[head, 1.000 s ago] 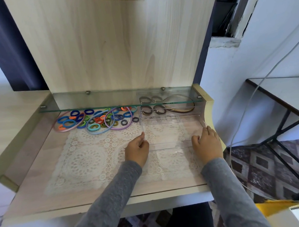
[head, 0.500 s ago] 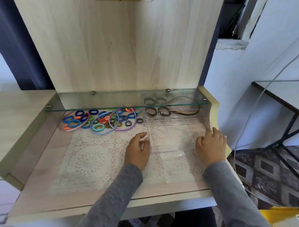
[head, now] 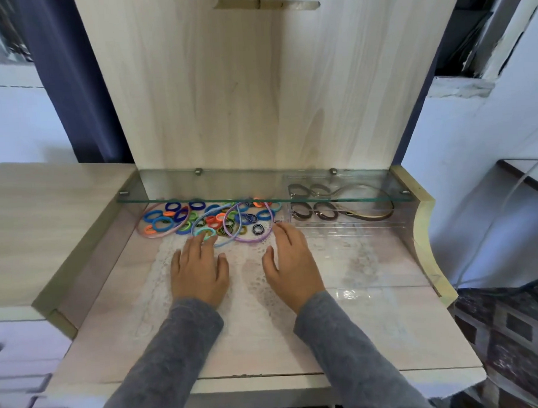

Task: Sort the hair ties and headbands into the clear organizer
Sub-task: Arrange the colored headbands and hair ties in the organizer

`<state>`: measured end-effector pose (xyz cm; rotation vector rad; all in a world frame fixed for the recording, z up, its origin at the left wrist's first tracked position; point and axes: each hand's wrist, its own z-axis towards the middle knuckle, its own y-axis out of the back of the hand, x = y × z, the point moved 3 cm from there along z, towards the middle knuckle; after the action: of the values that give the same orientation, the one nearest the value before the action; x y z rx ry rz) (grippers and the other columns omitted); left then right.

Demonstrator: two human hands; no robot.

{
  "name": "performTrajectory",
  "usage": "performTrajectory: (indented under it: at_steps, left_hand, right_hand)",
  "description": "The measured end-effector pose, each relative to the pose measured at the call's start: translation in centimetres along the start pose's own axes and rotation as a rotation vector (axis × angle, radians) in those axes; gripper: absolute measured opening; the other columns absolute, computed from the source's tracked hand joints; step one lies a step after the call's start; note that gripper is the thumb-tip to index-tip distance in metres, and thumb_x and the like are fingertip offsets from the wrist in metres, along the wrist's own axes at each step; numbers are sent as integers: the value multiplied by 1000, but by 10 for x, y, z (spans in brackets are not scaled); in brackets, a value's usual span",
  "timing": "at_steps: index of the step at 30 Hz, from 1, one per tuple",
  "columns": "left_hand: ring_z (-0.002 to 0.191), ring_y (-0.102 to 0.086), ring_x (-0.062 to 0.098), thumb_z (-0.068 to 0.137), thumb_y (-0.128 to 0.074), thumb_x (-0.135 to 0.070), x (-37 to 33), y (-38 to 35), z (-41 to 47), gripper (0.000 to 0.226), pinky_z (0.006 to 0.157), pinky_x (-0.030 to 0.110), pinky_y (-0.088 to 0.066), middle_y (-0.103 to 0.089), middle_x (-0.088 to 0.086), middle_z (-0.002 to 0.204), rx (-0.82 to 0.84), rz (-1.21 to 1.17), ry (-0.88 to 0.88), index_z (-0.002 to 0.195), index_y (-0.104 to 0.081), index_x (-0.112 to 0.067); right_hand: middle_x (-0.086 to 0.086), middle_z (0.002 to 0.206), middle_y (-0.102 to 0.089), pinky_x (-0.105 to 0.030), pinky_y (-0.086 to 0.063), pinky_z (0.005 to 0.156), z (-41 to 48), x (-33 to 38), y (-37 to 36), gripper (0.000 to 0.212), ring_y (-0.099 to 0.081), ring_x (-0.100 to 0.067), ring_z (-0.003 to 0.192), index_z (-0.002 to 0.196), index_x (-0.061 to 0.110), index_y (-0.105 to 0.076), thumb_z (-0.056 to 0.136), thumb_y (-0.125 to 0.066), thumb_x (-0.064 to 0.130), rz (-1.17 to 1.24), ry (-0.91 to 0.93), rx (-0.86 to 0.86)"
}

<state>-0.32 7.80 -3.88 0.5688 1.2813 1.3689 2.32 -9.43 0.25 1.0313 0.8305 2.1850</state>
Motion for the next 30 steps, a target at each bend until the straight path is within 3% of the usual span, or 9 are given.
performTrajectory:
  at_steps: [4,8,12,15,18,21,26,30]
  left_hand:
    - [146,-15,21,98,-31,-38,20,4,10,54,117,42,-10,-19,0,159,91,136,41,150,-25,-23]
    - [147,-10,19,99,-27,-38,35,3,10,54,117,41,-9,-11,-4,161,153,159,46,151,-19,-28]
    - [147,-10,16,100,-26,-36,35,0,7,52,118,37,-12,-11,-5,160,211,58,29,151,-19,-30]
    - [146,-16,16,99,-34,-32,34,-1,5,46,117,38,-13,-22,-5,158,140,31,-9,145,-36,-28]
    - [139,-36,25,88,-44,-28,37,1,3,32,111,44,-27,-47,2,144,41,-11,-60,115,-62,-24]
    - [127,-50,32,76,-58,-23,37,3,0,15,102,50,-38,-64,6,124,-40,-52,-105,89,-66,-20]
    - [116,-57,26,68,-48,-31,32,10,-7,15,99,48,-41,-64,-5,98,-51,-95,-162,76,-58,-23]
    - [89,-60,17,70,-40,-37,33,11,-14,19,99,41,-37,-56,-12,85,-9,-135,-177,75,-54,-26]
  right_hand:
    - [-8,153,-26,-27,-20,116,10,11,-37,56,-22,-18,141,147,5,-26,95,-41,22,-7,-41,216]
    - [-6,157,-16,-28,-12,118,13,5,-63,59,-15,-19,143,150,7,-17,97,-36,25,-79,-95,328]
    - [-8,152,-29,-32,-17,117,5,-2,-73,56,-25,-22,139,146,7,-29,93,-32,27,-128,-75,306]
    - [-9,137,-45,-38,-33,108,3,-3,-72,49,-38,-25,126,136,7,-42,90,-42,23,-92,-72,228]
    - [-7,123,-51,-36,-41,98,2,-2,-70,45,-43,-24,113,130,9,-49,87,-46,23,-107,-64,180]
    - [-6,112,-54,-37,-44,88,1,-1,-69,41,-47,-25,103,122,11,-54,84,-47,25,-153,-76,149]
    - [-3,91,-53,-34,-46,69,0,-3,-68,17,-47,-22,84,91,16,-61,76,-54,22,-192,-69,80]
    - [-2,83,-51,-34,-44,63,-1,-3,-66,8,-46,-22,78,80,16,-58,76,-53,19,-176,-40,69]
